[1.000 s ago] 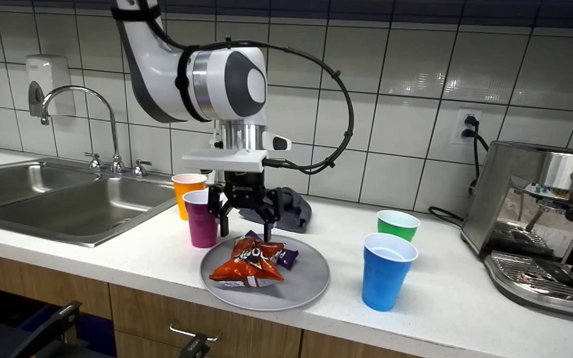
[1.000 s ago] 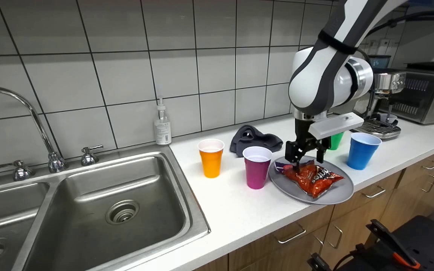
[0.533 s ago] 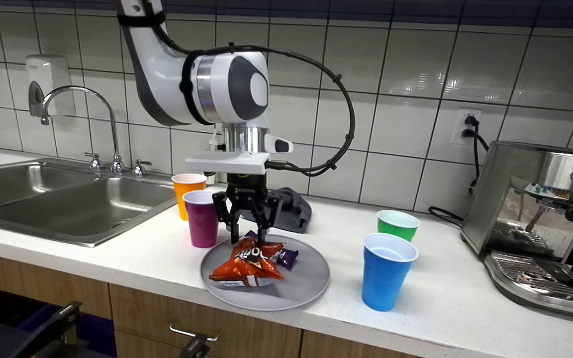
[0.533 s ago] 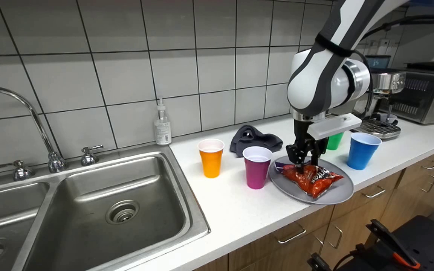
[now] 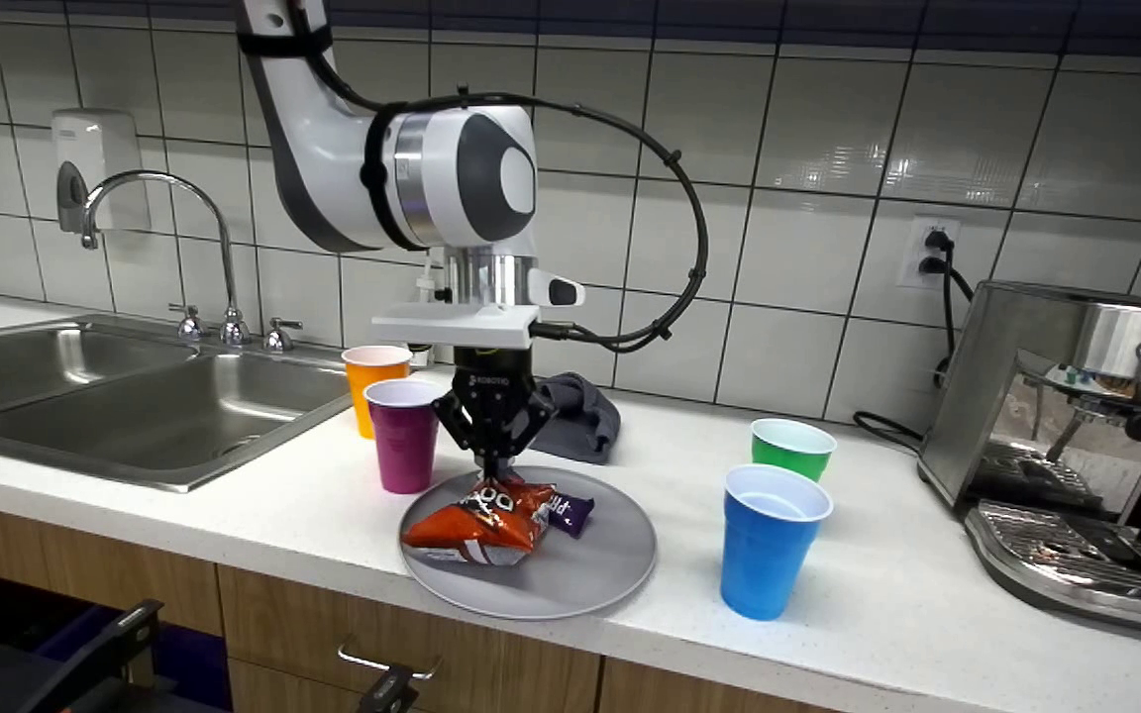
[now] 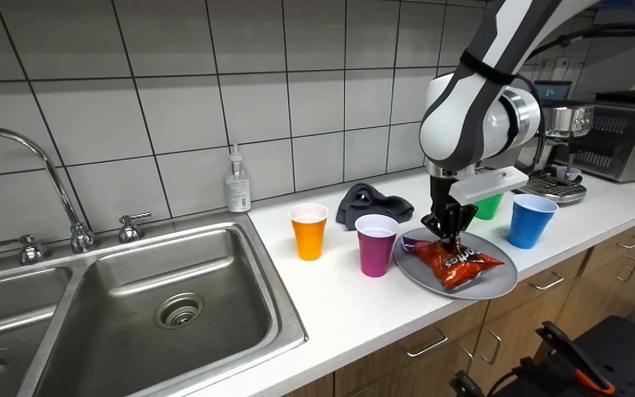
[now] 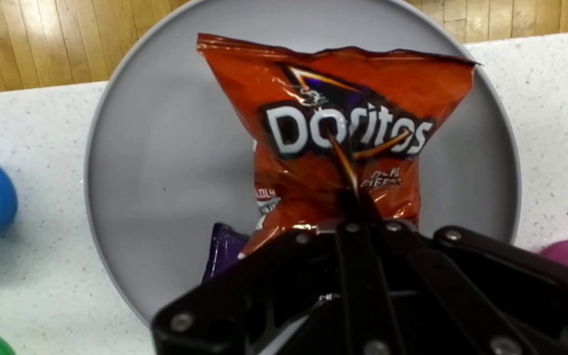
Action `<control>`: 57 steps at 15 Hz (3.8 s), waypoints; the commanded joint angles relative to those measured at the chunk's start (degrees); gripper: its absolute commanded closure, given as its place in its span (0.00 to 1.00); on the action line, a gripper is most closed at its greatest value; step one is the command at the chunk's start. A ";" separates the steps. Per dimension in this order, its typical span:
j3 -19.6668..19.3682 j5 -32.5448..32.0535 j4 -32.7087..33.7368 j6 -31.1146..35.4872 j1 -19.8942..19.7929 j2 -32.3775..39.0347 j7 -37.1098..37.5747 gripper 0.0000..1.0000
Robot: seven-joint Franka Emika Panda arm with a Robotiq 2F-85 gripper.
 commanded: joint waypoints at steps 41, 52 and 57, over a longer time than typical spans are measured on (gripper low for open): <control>-4.01 3.95 32.36 -1.17 -0.75 14.95 1.08 1.00; -5.46 7.04 48.44 -3.87 -1.35 28.02 4.32 1.00; -6.02 8.28 53.38 -5.52 -1.88 31.59 5.47 1.00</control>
